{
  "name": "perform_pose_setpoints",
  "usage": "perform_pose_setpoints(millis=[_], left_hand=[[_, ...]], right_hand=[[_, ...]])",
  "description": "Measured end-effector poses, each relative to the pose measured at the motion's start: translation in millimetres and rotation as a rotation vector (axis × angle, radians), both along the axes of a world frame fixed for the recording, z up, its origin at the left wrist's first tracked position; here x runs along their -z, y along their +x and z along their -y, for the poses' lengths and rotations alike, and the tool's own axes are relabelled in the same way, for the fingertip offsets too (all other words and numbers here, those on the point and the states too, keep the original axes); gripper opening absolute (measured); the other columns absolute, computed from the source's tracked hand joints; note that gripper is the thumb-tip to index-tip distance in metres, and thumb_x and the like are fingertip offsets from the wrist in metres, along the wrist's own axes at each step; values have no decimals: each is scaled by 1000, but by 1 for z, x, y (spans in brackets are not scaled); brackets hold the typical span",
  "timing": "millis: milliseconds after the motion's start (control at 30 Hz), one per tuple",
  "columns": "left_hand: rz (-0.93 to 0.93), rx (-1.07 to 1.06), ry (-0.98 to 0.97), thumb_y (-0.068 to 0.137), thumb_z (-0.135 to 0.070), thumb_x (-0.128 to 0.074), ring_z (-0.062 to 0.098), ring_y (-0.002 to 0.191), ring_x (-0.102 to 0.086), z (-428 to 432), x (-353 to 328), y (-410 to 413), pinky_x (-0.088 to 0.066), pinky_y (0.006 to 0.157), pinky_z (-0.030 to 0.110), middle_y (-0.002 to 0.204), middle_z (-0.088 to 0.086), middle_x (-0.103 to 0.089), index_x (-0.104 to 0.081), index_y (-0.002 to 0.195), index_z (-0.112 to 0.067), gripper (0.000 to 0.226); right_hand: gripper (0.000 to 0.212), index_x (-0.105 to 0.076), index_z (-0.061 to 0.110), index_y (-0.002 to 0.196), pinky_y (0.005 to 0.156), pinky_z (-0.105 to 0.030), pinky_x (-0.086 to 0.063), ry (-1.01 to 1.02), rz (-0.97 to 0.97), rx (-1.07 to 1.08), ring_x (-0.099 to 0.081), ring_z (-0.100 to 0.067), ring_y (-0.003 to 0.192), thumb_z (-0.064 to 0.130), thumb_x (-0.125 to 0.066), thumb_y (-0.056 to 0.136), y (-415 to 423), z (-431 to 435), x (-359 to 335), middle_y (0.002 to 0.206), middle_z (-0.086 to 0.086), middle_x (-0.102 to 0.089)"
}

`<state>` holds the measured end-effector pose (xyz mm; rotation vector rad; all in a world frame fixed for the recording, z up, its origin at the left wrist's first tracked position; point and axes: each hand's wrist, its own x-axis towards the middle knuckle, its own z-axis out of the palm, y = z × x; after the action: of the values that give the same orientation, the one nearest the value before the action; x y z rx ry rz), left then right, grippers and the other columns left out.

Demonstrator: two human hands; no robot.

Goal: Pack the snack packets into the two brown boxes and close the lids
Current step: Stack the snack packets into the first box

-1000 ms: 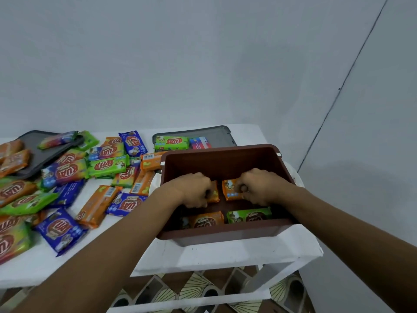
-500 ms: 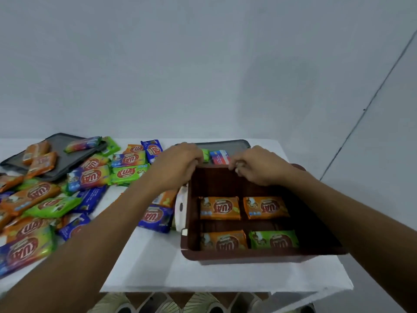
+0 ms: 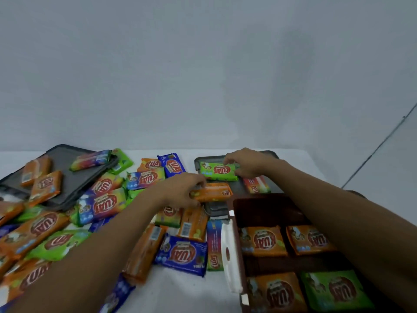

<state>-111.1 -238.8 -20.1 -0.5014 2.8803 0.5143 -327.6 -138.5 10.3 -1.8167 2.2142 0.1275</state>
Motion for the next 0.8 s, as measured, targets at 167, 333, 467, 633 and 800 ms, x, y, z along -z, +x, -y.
perform_pose_setpoints(millis=[167,333,467,633,800], left_hand=[[-237,-160,218,100,-22,-44,9,72,-57,27,-4,14,-42,59,23,84,-4,-59,-52,94,-24,10],[-352,-391,487,100,-18,-46,20,81,-66,39,-4,29,-55,69,37,97,7,-66,-59,101,-15,14],[-364,-467,598,100,-18,-46,21,78,-67,31,-15,30,-55,68,35,98,10,-69,-61,101,-14,15],[-469,-521,671,98,-12,-48,30,78,-66,18,-32,27,-55,71,47,100,16,-68,-56,99,-13,8],[-762,-556,649,96,-13,-53,21,67,-64,-25,-58,14,-49,59,32,89,17,-71,-57,99,-18,8]], right_hand=[[54,-40,16,142,91,-31,-38,48,30,22,-50,-28,121,22,-61,92,8,27,24,137,-11,-53],[70,-37,10,144,99,-35,-39,43,-11,45,-46,-30,125,28,-71,85,6,33,21,139,-14,-48],[34,-51,14,122,87,-40,-44,-54,-48,27,-52,-29,109,22,-58,89,4,26,15,120,-10,-54],[23,-47,10,113,70,-34,-40,-118,94,109,-55,-30,94,14,-51,91,-1,0,-20,106,-15,-58],[19,-58,13,104,69,-32,-44,-384,377,353,-60,-25,89,27,-53,92,-5,-56,-59,105,-11,-63]])
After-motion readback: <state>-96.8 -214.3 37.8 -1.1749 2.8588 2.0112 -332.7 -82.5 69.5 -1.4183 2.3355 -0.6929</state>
